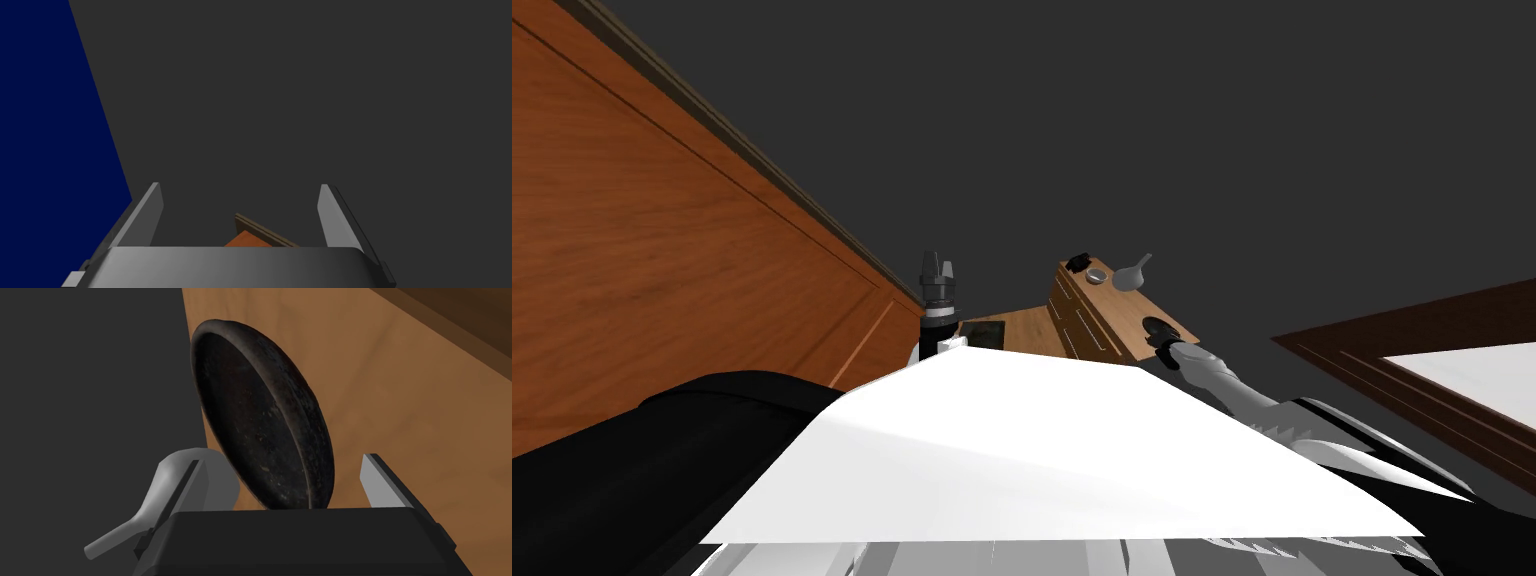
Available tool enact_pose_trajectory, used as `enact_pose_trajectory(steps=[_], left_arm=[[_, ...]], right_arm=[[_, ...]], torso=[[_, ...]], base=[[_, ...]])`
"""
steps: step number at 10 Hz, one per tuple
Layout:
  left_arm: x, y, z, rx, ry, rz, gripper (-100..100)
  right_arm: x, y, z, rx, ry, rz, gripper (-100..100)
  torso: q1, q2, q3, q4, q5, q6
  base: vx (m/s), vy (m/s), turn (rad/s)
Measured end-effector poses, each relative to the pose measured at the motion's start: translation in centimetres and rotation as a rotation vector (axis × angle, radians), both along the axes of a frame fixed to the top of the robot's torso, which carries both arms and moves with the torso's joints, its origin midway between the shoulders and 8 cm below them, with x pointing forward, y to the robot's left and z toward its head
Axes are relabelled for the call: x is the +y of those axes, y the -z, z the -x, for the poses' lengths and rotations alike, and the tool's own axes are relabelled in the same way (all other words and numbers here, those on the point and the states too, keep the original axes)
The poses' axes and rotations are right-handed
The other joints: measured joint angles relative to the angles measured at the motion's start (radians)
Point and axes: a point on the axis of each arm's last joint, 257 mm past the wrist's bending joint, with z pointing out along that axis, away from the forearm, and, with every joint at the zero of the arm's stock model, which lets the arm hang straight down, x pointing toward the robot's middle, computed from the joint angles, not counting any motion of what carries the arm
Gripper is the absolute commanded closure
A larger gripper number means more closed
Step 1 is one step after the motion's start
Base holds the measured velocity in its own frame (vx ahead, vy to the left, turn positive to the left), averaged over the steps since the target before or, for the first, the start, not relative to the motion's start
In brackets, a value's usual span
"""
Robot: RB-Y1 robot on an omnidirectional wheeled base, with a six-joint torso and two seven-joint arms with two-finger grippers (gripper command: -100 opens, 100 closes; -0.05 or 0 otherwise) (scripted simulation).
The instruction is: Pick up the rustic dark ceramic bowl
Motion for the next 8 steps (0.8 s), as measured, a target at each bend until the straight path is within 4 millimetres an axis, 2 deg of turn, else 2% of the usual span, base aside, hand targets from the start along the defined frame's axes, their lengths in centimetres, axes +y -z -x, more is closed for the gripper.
enact_pose_trajectory(steps=[1,2,3,7,8], left_arm=[[-0.01,-0.01,-0.01,0.000,0.000,0.000,0],[0.00,0.00,0.00,0.000,0.000,0.000,0],[0.00,0.01,0.00,0.000,0.000,0.000,0],[0.01,0.01,0.00,0.000,0.000,0.000,0],[0.01,0.01,0.00,0.000,0.000,0.000,0]], right_arm=[[-0.47,-0.22,-0.20,-0.003,0.013,0.008,-100],[-0.63,-0.41,-0.42,-0.006,0.022,0.008,-100],[-0.67,-0.43,-0.41,-0.007,0.024,0.009,100],[-0.69,-0.39,-0.36,-0.006,0.024,0.008,100],[-0.68,-0.38,-0.35,-0.006,0.025,0.008,0]], torso=[[0.001,0.007,0.004,0.002,0.000,-0.001],[0.001,0.007,0.004,0.002,0.000,0.001],[0.002,0.001,0.001,0.001,0.000,0.001],[0.002,-0.006,-0.003,-0.001,0.001,0.001],[0.002,-0.006,-0.003,-0.001,0.001,0.001]], base=[[-0.206,-0.009,0.132],[-0.073,-0.002,-0.001],[-0.016,-0.001,-0.002],[-0.002,0.001,0.000],[0.000,0.000,0.000]])
